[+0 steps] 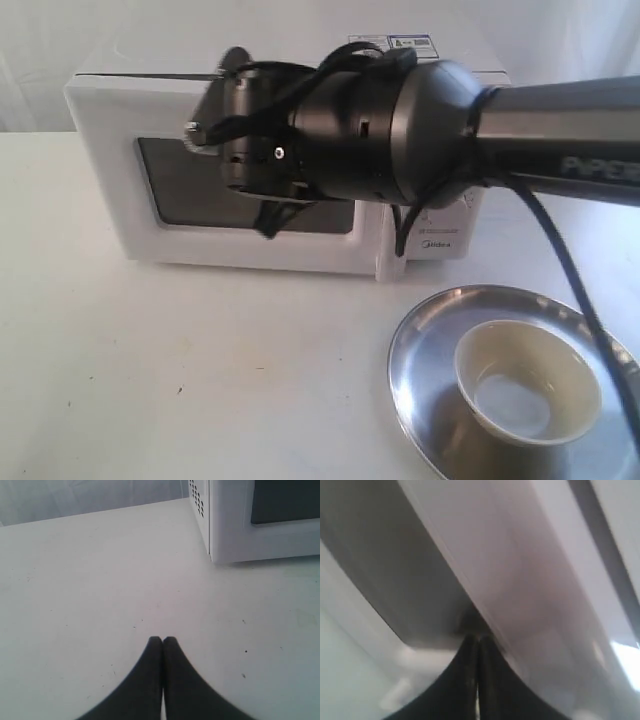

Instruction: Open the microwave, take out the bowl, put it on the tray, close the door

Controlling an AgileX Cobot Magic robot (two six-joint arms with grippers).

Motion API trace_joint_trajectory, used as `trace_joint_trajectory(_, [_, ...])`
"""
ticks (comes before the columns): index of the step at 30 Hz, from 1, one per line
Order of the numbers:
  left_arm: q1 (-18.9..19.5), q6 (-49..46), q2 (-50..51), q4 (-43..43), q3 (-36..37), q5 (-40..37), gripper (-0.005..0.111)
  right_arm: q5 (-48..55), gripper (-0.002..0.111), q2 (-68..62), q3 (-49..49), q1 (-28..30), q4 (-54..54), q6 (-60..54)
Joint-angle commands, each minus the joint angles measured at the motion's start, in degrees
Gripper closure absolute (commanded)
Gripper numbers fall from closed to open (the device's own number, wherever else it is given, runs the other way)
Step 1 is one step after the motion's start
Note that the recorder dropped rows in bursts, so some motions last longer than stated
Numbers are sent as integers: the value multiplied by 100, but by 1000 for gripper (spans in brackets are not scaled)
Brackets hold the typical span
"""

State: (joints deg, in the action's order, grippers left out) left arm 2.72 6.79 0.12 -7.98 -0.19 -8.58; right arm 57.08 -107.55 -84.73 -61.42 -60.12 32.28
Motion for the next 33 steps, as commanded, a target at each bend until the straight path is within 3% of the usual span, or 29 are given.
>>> trace_joint_trajectory(1, [-1,36,-12,25,19,6,107,722,108,-223,30,384,-437,226])
trace_joint_trajectory(7, [-1,36,-12,25,19,6,107,36,108,222,28,-175,290,226])
trace_joint_trajectory(16, [-1,36,-12,25,19,6,107,-359,108,1499,28,-2106,1147,-295])
trace_joint_trajectory(19, [-1,36,-12,25,19,6,107,-848,108,2142,271,-2803,574,-8])
trace_joint_trajectory(22, [-1,36,-12,25,19,6,107,-1459,108,2790,720,-3443,-1304,1689])
trace_joint_trajectory(25, [-1,36,-12,25,19,6,107,-454,108,3243,1220,-4034,-3314,2939])
trace_joint_trajectory(26, [-1,36,-12,25,19,6,107,641,108,3411,1504,-4275,-3608,3102])
trace_joint_trajectory(27, [-1,36,-12,25,19,6,107,1223,108,3479,1710,-4433,-3645,3131])
trace_joint_trajectory(33, [-1,36,-12,25,19,6,107,1288,108,3714,2855,-4653,-3621,3780])
